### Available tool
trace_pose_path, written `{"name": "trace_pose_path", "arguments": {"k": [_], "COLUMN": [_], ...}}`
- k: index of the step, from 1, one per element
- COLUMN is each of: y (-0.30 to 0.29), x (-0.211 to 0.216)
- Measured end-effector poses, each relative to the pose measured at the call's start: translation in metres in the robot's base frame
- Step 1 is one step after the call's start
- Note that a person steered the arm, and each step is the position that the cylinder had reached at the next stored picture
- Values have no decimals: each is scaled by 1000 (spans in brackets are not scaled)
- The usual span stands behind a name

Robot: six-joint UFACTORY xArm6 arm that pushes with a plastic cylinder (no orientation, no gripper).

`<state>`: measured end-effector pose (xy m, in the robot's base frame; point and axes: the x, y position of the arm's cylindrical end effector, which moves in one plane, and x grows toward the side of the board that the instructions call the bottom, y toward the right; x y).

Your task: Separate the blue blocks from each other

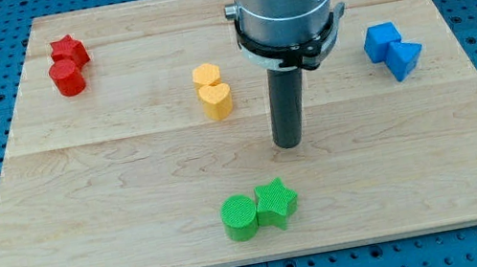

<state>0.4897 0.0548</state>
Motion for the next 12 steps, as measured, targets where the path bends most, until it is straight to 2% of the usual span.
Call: {"name": "trace_pose_path", "arguments": {"k": [2,3,4,5,6,7,8,9,10,11,12], "y": [105,214,259,228,152,93,171,224,162,89,66], "x": [-36,-13,-57,-104,-94,-103,-103,-103,-146,-163,-158]}}
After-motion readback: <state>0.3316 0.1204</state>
